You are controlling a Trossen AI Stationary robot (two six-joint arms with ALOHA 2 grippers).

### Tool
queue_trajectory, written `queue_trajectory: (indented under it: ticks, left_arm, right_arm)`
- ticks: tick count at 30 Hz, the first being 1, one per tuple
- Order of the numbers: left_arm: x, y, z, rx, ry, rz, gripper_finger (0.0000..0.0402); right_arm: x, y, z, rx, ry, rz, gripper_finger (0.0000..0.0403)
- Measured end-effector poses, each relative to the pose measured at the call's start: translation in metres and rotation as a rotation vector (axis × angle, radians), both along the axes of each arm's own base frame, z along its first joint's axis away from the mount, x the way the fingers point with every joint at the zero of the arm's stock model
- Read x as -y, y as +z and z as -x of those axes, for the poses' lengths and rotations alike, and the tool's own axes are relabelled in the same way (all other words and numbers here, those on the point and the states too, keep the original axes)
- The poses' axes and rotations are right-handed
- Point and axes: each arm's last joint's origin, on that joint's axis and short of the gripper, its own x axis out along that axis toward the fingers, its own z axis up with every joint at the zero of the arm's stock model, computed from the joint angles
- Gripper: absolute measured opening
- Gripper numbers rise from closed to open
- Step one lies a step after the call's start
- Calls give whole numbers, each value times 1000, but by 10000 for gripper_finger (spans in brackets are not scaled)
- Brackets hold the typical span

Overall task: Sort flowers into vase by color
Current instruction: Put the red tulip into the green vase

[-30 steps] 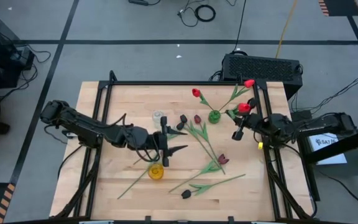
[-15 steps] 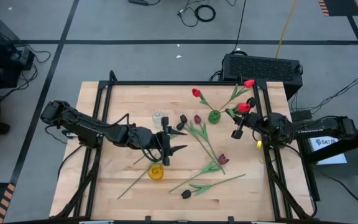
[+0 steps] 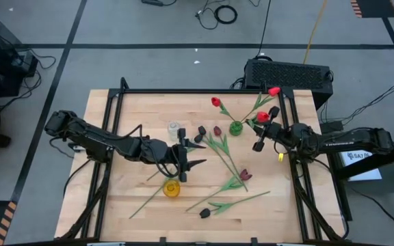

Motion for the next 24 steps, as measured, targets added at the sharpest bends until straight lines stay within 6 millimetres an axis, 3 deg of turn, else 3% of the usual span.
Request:
queue_trajectory:
  ticks: [24]
  left_arm:
    - [0, 0, 0, -1, 0, 0, 210]
  right_arm:
    - [7, -9, -8, -48, -21, -46, 2]
